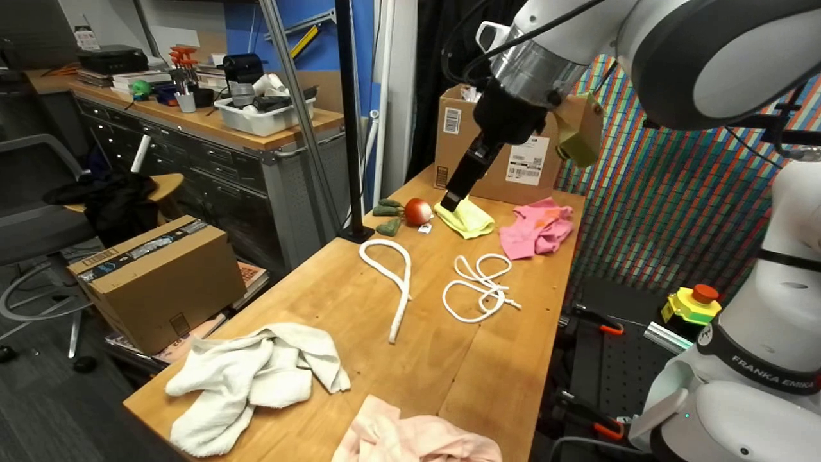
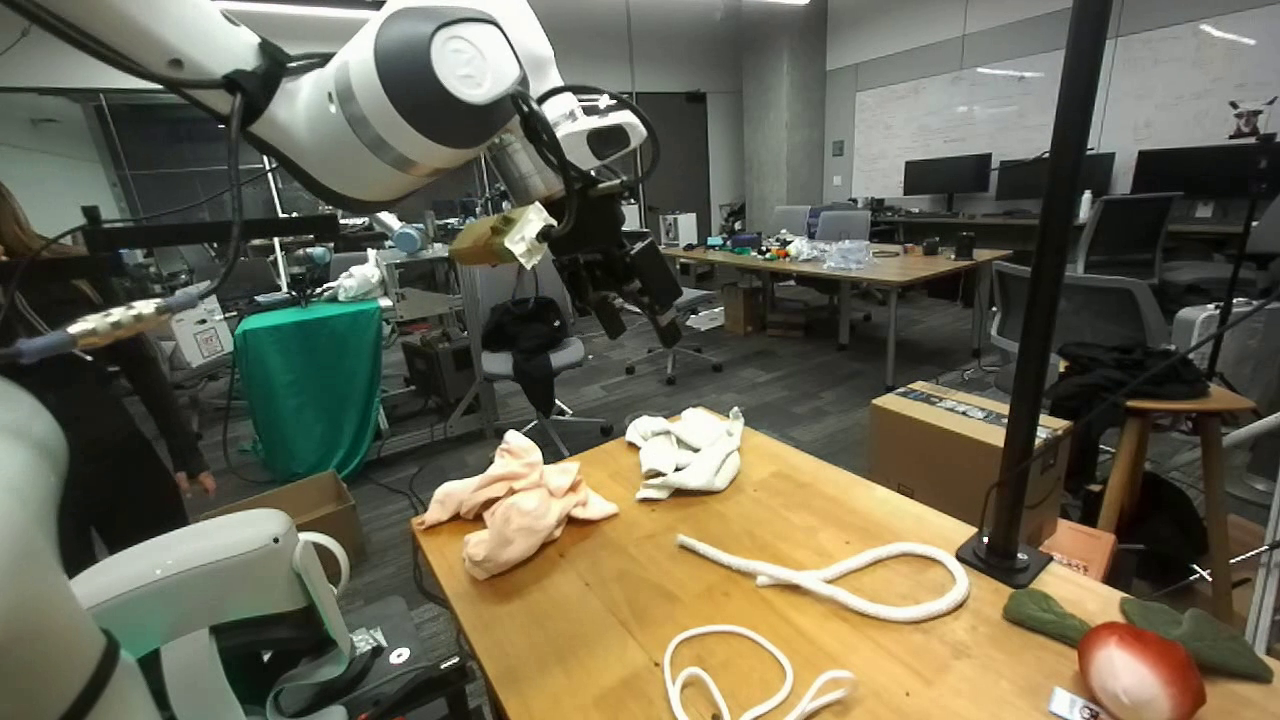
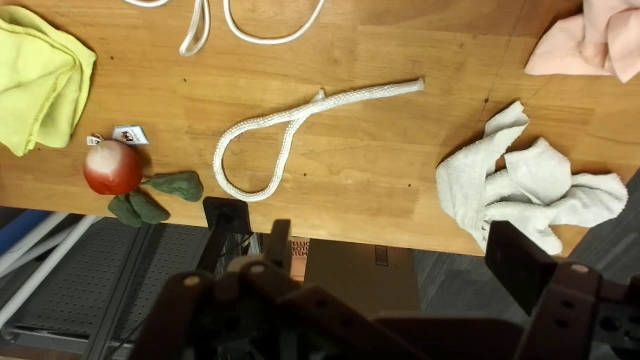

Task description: Move the white towel to the left, move the yellow towel to the right, move the pink t-shirt to the right, move the peach t-shirt to the right, move the radish to the right, separate the two white ropes

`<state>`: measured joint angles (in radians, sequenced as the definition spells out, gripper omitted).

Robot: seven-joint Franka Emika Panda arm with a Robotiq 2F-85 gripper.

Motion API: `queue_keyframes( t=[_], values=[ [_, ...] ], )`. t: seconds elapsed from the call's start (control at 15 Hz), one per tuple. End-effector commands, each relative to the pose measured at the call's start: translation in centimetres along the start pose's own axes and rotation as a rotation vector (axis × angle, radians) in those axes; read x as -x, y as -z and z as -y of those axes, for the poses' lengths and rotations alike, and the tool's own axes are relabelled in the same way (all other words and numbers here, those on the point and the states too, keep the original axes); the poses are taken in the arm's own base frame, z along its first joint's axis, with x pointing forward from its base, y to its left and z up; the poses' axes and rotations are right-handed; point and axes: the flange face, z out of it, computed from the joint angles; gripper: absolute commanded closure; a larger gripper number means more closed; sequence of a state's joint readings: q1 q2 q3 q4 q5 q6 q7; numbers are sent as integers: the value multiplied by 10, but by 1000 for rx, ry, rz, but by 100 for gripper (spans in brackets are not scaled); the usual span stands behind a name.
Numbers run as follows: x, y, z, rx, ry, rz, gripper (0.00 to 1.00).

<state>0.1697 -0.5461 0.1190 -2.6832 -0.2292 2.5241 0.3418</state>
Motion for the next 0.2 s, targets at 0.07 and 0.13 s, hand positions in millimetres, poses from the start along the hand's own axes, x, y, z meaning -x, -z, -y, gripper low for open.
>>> queue_keyframes(
  t=[0.07,0.13],
  values=[
    [6,9,-8,-11,6,-19,0],
    [8,12,-10,-12,7,-25,0]
  ],
)
